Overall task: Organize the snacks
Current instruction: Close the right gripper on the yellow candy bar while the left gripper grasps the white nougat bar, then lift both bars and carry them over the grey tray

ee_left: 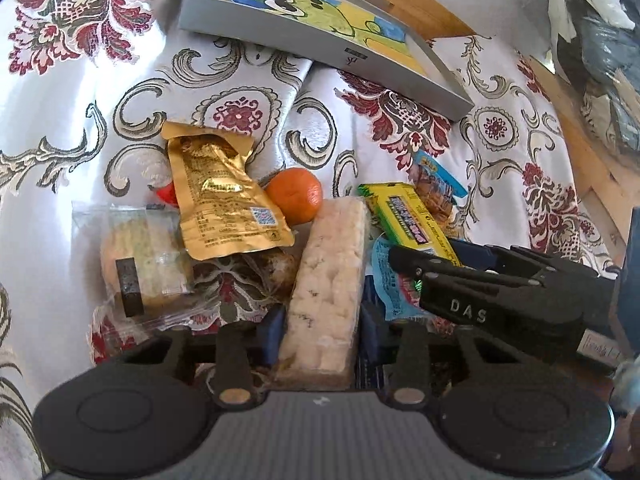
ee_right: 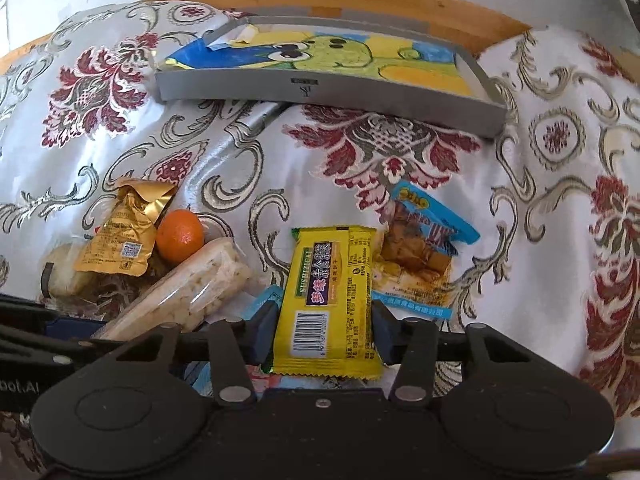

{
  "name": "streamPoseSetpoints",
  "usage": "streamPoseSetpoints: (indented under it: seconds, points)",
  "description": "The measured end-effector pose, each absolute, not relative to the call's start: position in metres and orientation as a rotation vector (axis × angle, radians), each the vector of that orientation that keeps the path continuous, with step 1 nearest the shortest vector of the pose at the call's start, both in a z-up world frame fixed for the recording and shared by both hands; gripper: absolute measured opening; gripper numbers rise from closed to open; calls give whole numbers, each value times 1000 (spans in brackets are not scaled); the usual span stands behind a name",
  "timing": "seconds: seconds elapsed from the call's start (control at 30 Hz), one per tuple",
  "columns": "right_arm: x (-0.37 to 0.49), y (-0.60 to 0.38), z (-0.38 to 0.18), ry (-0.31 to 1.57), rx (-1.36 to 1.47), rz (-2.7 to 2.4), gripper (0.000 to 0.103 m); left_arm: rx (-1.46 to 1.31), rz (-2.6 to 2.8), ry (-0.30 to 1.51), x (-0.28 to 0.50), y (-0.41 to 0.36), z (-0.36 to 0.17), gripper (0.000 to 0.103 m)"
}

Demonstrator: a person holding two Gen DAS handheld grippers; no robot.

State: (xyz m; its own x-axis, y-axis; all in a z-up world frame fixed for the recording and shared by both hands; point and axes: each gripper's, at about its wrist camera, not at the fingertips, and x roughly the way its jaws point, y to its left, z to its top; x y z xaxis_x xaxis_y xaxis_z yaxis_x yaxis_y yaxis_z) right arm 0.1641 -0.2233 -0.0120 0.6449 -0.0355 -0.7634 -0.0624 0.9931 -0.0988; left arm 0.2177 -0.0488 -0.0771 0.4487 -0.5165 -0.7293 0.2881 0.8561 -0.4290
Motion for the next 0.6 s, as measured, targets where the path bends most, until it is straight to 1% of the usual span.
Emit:
streamPoseSetpoints:
  seconds: [0.03,0.13,0.37,0.6]
  points:
    - [163,-221,-12,863,-140,19,50,-264,-506,987,217,-49,-76,39]
    - [161,-214,-12,840,-212,25,50,-271,-518,976,216,-50,-73,37]
    - [153,-197,-15,751,-436,25,49,-256,-502,966,213,-54,-70,36]
    - [151,-193,-13,689,-522,27,49,-271,-527,963,212,-53,-68,36]
